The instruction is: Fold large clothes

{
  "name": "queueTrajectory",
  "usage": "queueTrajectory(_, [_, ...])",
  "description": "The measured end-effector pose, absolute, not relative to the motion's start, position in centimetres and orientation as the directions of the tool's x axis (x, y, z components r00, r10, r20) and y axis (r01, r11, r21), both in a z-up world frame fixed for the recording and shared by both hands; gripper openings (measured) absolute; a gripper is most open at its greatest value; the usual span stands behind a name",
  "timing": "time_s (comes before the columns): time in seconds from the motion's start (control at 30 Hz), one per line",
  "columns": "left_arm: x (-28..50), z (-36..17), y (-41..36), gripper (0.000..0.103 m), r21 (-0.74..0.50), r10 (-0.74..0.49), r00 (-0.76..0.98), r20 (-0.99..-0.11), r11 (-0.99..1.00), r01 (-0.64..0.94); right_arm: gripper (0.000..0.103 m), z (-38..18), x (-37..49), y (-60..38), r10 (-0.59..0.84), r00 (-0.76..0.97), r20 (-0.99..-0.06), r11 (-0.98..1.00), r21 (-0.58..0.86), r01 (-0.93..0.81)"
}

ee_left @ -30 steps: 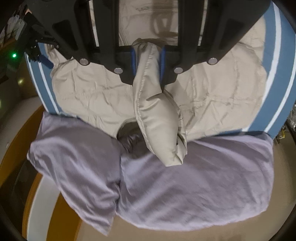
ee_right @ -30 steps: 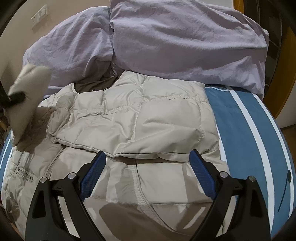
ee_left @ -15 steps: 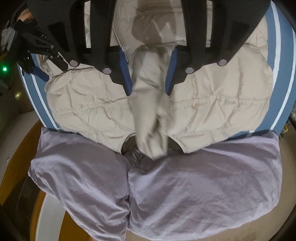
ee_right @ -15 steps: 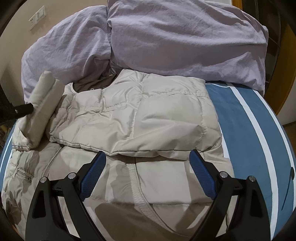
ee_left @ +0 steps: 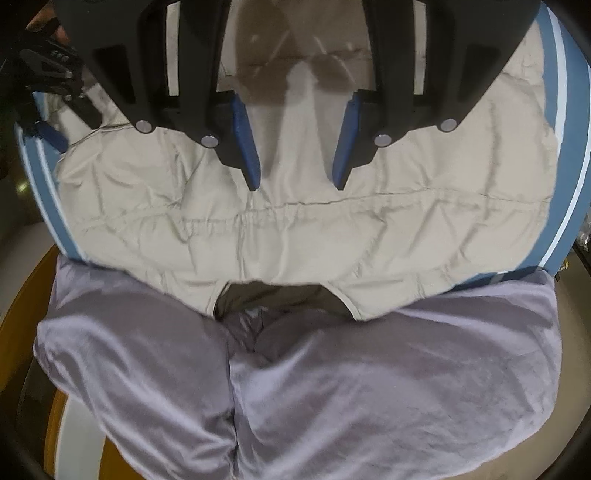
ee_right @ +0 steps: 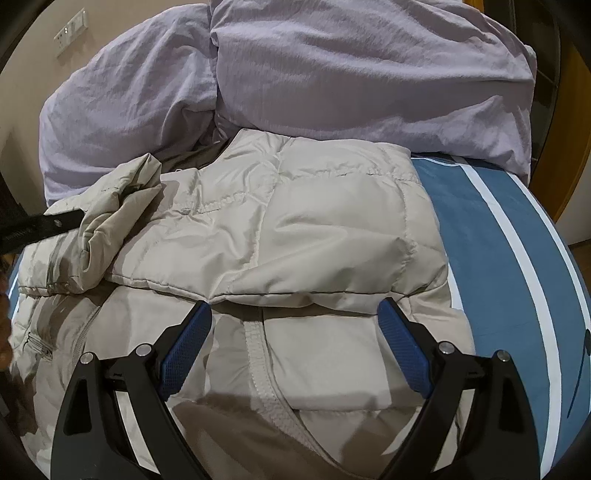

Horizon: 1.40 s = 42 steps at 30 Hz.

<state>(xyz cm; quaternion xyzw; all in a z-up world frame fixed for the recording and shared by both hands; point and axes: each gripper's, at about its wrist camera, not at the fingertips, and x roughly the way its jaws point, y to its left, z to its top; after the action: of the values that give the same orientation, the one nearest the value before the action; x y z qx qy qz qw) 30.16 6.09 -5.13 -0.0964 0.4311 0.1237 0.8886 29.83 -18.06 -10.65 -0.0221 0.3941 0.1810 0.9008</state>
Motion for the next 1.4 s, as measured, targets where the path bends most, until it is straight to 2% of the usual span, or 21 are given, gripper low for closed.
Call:
queueTrajectory(0.1, [30.7, -6.4, 5.3, 0.041, -0.012, 0.177, 0.584, -0.793, 0.952, -0.305, 0.093, -10.9, 29.8, -17.9, 0.305, 0.622, -0.721, 0.934, 0.098, -0.345])
queueTrajectory(0.4, [31.8, -8.1, 5.0, 0.04, 0.018, 0.208, 0.55, -0.809, 0.944, -0.33, 0.094, -11.4, 30.1, -17.7, 0.282, 0.61, -0.74, 0.938, 0.079, -0.336])
queueTrajectory(0.5, [30.3, -7.3, 5.0, 0.042, -0.023, 0.168, 0.562, -0.81, 0.948, -0.316, 0.094, -10.7, 29.4, -18.4, 0.29, 0.607, -0.74, 0.938, 0.095, -0.332])
queueTrajectory(0.73, [21.4, -4.7, 7.6, 0.054, -0.013, 0.196, 0.599, -0.776, 0.945, -0.325, 0.094, -9.2, 27.1, -22.0, 0.287, 0.61, -0.738, 0.945, 0.116, -0.305])
queueTrajectory(1.03, [9.3, -5.4, 12.9, 0.055, -0.026, 0.243, 0.562, -0.79, 0.903, -0.428, 0.094, -9.7, 22.7, -28.1, 0.254, 0.583, -0.771, 0.959, 0.123, -0.255])
queueTrajectory(1.17, [4.4, -6.2, 14.1, 0.06, -0.04, 0.248, 0.56, -0.791, 0.892, -0.451, 0.094, -10.5, 20.5, -30.6, 0.256, 0.562, -0.787, 0.959, 0.132, -0.252])
queueTrajectory(1.27, [1.6, -7.0, 14.7, 0.061, -0.057, 0.241, 0.561, -0.792, 0.886, -0.461, 0.092, -11.4, 19.0, -32.3, 0.261, 0.535, -0.803, 0.957, 0.142, -0.254])
queueTrajectory(1.4, [-0.9, -8.3, 15.7, 0.061, -0.104, 0.211, 0.564, -0.798, 0.874, -0.475, 0.083, -12.6, 17.5, -33.8, 0.298, 0.505, -0.81, 0.949, 0.192, -0.252])
